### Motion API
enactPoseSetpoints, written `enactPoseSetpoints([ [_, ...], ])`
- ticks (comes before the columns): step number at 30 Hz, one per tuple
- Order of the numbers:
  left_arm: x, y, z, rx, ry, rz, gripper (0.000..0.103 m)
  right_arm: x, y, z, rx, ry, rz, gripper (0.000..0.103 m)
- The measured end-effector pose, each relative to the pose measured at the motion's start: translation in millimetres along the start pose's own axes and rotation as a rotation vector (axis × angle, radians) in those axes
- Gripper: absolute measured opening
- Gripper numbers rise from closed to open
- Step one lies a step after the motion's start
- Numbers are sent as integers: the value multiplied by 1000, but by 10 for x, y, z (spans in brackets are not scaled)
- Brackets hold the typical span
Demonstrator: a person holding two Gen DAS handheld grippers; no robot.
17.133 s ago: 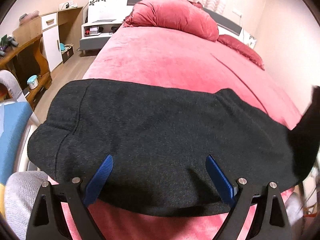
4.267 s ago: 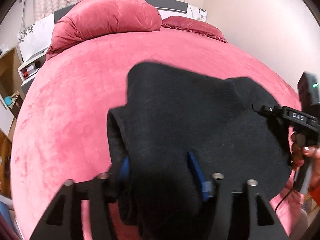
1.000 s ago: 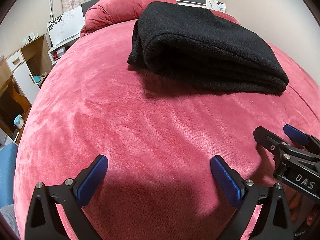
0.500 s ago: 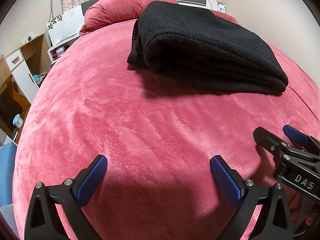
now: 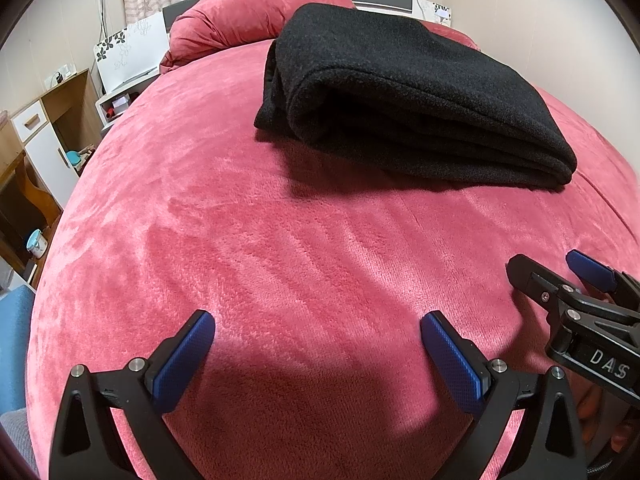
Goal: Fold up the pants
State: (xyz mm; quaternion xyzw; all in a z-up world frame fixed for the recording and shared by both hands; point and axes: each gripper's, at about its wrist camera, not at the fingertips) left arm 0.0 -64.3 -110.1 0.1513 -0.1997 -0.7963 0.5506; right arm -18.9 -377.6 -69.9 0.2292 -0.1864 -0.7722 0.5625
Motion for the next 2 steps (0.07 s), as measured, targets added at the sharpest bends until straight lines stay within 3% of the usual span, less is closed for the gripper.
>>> enactPoseSetpoints([
  [2, -1, -2, -6, -2, -4, 2, 103, -2, 0, -1, 0, 0, 0, 95],
])
Point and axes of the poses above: each gripper's, at about its wrist camera, not at the fingertips, and z roughly against the way its jaws point, x to its right, y to its top, and after that the axes turned 10 degrees about -x, right-handed
